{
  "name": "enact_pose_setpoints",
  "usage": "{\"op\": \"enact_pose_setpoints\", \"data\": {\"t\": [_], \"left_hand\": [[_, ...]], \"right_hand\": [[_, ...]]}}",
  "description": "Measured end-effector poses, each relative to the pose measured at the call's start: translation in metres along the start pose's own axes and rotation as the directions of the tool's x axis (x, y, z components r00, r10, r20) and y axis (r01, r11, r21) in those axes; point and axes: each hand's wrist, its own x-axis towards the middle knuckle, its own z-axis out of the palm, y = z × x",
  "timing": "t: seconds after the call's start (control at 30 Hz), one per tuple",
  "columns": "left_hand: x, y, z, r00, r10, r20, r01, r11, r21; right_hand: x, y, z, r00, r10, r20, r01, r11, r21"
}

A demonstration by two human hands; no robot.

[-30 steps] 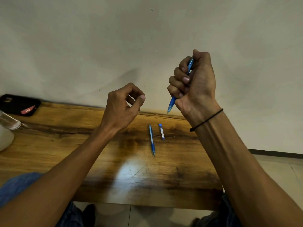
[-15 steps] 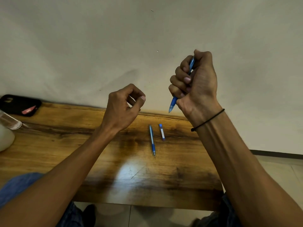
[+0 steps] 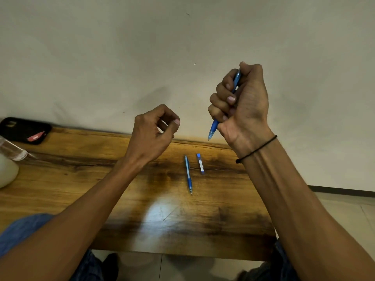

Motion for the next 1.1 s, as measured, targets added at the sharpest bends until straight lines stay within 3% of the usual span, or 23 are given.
{"op": "enact_pose_setpoints", "data": {"t": [1.1], "left_hand": [[-0.0006,-0.0011,0.0015,1.000,-0.002,0.004,0.002,1.000,0.003]], "right_hand": [[0.0002,-0.0009,-0.0007,1.000,-0.012,-0.019,0.012,1.000,0.007]]}}
